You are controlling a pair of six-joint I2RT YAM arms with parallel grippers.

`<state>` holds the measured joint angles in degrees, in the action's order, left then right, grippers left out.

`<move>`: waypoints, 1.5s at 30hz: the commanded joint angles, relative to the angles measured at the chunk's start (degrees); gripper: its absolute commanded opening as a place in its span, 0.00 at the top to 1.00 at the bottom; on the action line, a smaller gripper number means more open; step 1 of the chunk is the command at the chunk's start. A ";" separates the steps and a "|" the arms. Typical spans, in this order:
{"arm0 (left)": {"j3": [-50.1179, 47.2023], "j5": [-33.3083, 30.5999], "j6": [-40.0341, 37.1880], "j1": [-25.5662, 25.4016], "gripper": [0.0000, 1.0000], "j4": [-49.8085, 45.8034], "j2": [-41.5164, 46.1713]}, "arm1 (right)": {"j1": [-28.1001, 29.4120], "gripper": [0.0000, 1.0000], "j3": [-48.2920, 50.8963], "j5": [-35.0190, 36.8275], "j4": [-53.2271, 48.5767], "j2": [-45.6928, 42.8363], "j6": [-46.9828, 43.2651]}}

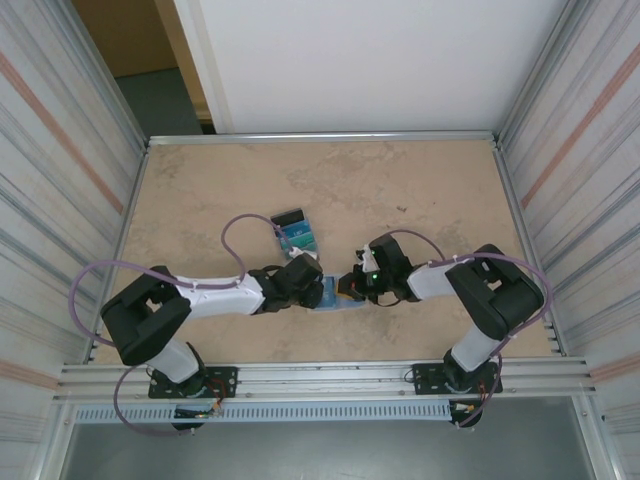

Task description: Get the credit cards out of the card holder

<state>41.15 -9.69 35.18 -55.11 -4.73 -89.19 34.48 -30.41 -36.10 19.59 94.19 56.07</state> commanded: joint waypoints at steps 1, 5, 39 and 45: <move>0.43 0.07 0.42 -0.53 0.59 -3.03 0.71 | -0.20 1.00 -2.18 3.69 -8.75 -2.46 -4.74; 0.39 0.12 0.35 -0.43 0.61 -2.99 0.41 | -0.68 1.00 -3.48 4.93 -12.77 -3.62 -6.88; 3.78 0.16 -3.98 0.22 0.40 -3.43 1.74 | -1.97 0.75 -5.76 5.94 -18.41 -5.08 -8.39; 4.29 0.60 -4.01 0.09 0.40 -3.42 -0.64 | -2.12 0.74 -5.11 5.66 -17.47 -4.72 -7.93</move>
<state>43.94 -9.45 32.12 -55.09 -7.46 -88.58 32.86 -35.53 -30.24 2.50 90.26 47.51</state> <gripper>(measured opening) 0.606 0.257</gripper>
